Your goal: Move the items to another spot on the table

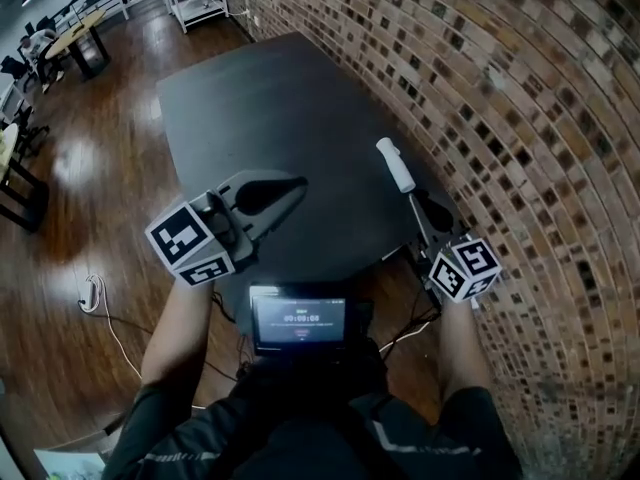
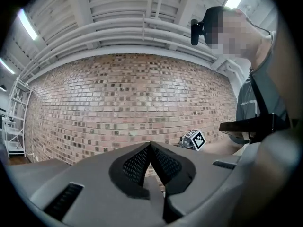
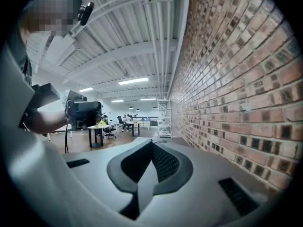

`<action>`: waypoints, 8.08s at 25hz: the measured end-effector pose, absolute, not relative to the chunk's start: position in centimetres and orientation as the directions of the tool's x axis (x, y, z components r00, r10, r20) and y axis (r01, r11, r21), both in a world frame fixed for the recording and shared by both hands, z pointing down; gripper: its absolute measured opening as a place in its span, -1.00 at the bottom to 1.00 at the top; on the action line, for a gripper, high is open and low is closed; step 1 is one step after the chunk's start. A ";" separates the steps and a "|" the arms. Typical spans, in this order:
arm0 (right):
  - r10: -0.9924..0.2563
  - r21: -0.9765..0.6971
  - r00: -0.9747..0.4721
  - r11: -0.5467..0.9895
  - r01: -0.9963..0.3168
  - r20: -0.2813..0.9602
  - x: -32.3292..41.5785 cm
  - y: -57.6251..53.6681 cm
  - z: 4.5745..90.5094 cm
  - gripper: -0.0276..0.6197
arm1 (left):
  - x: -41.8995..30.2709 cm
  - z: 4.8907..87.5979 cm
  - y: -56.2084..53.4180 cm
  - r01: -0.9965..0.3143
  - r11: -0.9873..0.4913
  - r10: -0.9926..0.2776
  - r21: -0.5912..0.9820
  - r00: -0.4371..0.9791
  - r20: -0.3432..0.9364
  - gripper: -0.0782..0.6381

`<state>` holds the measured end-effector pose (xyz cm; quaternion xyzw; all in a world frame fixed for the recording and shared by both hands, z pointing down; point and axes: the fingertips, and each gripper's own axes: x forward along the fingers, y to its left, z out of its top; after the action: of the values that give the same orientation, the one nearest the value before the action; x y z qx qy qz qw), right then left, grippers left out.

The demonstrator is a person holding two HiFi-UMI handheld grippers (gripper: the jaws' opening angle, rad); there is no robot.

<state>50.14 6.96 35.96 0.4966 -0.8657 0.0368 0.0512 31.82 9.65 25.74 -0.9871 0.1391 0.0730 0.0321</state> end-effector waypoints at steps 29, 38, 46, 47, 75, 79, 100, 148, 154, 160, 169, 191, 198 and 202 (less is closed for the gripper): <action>-0.675 -0.121 -0.638 0.646 -0.754 0.370 61.4 -14.6 46.7 -0.28 | 45.8 30.3 -6.0 -0.459 -0.887 -0.461 0.040 0.882 -0.099 -0.80; -0.614 -0.146 -0.604 0.630 -0.763 0.508 62.5 -19.3 54.4 -0.16 | 45.0 32.4 -9.8 -0.509 -0.860 -0.510 0.032 0.858 -0.063 -0.80; -0.557 -0.139 -0.502 0.567 -0.812 0.661 64.1 -22.2 61.8 0.00 | 44.9 34.2 -12.1 -0.525 -0.850 -0.526 0.029 0.850 -0.034 -0.80; -0.547 -0.135 -0.485 0.559 -0.818 0.682 64.2 -22.5 62.7 0.00 | 44.8 34.4 -12.3 -0.528 -0.849 -0.529 0.032 0.848 -0.034 -0.80; -0.373 -0.215 -0.411 0.467 -0.858 0.832 63.2 -22.8 71.3 -0.02 | 42.1 38.0 -12.8 -0.567 -0.816 -0.570 0.110 0.821 0.004 -0.80; -0.366 -0.206 -0.405 0.475 -0.855 0.838 63.1 -22.2 71.4 -0.04 | 41.5 37.6 -12.2 -0.572 -0.814 -0.575 0.102 0.818 0.002 -0.80; -0.408 -0.272 -0.556 0.573 -0.774 0.724 50.8 -16.0 63.0 -0.04 | 32.2 32.5 -3.1 -0.659 -0.751 -0.660 0.041 0.749 -0.058 -0.80; -0.122 -0.275 -0.810 0.903 -0.330 0.573 -3.1 3.9 53.6 -0.04 | -10.0 30.6 23.8 -0.931 -0.364 -0.926 -0.037 0.366 -0.090 -0.80; -0.127 -0.262 -0.804 0.906 -0.333 0.581 -6.4 3.0 53.9 -0.04 | -14.3 31.0 23.9 -0.935 -0.354 -0.930 -0.031 0.355 -0.098 -0.80; -0.166 -0.285 -0.810 0.881 -0.378 0.562 -9.4 0.0 54.3 -0.04 | -19.9 31.4 20.8 -0.926 -0.377 -0.923 -0.026 0.378 -0.070 -0.80; -0.283 -0.326 -0.778 0.788 -0.522 0.561 -11.4 -7.0 55.5 -0.04 | -25.0 31.6 12.5 -0.854 -0.520 -0.853 -0.028 0.520 -0.028 -0.80; -0.502 -0.298 -0.665 0.626 -0.721 0.554 -9.0 -13.3 52.6 -0.05 | -28.5 28.6 -0.1 -0.679 -0.730 -0.672 -0.077 0.734 -0.100 -0.80; -0.552 -0.293 -0.619 0.567 -0.770 0.558 -9.3 -15.0 51.5 -0.05 | -27.3 28.2 -4.8 -0.569 -0.819 -0.560 -0.071 0.821 -0.109 -0.80; -0.590 -0.287 -0.583 0.522 -0.803 0.559 -10.6 -16.7 51.5 -0.05 | -28.2 28.4 -7.7 -0.499 -0.862 -0.489 -0.085 0.865 -0.113 -0.80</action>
<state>-10.58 -16.72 51.46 0.4101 -0.8490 0.2660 0.2004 -28.20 -7.69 28.39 -0.9640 0.2564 0.0438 0.0555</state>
